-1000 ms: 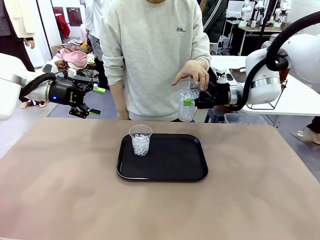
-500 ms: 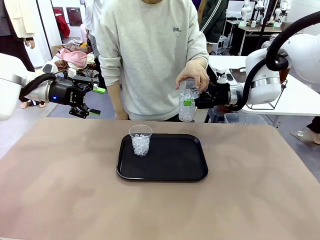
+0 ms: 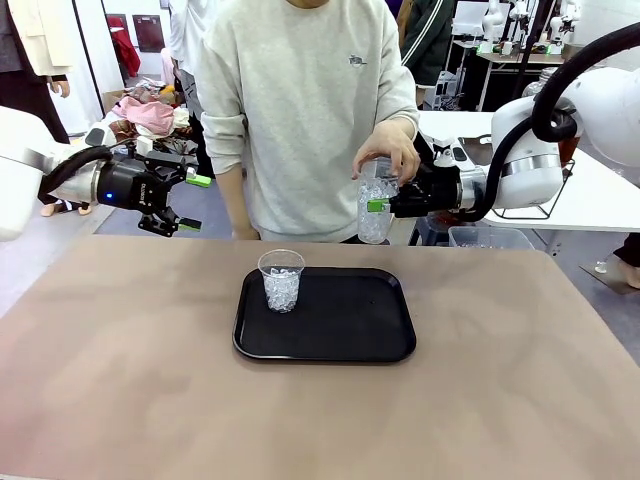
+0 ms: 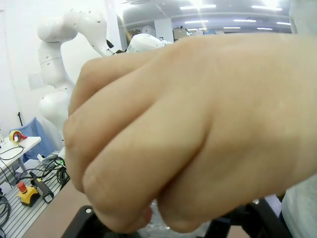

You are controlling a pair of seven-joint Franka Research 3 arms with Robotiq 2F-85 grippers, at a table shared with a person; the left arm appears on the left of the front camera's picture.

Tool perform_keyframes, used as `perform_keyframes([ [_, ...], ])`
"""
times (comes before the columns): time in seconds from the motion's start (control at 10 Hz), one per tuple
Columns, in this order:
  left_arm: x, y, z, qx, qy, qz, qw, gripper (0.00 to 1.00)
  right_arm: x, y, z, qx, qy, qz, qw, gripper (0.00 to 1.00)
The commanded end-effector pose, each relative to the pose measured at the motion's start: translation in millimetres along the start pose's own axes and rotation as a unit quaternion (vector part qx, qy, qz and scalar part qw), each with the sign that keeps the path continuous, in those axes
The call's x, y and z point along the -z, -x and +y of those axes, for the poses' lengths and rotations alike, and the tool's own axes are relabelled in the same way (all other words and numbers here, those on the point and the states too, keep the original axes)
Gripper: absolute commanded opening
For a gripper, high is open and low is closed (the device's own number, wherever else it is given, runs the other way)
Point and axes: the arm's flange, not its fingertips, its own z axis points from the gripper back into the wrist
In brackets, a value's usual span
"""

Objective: Pour the drink into the iced cup.
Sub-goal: Open the gripper to release the iced cup you were holding.

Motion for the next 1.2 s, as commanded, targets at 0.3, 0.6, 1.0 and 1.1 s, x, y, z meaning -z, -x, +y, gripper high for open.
perform_keyframes([
  [0.3, 0.1, 0.2, -1.1, 0.001, -0.001, -0.002, 1.0, 1.0, 1.1, -3.5, 1.9, -0.003, -0.001, 0.0, 1.0, 0.69],
  [0.6, 0.1, 0.2, -1.1, 0.001, -0.001, -0.002, 1.0, 1.0, 0.5, -0.4, 0.1, 0.0, 0.0, 0.0, 1.0, 0.76],
  [1.0, 0.1, 0.2, -1.1, 0.001, -0.001, -0.002, 1.0, 1.0, -26.0, 6.2, 8.7, 0.011, 0.014, 0.008, 1.0, 1.0],
  [1.1, 0.1, 0.2, -1.1, 0.001, -0.001, -0.002, 1.0, 1.0, -37.8, 9.3, 12.7, 0.012, 0.027, 0.006, 1.0, 1.0],
])
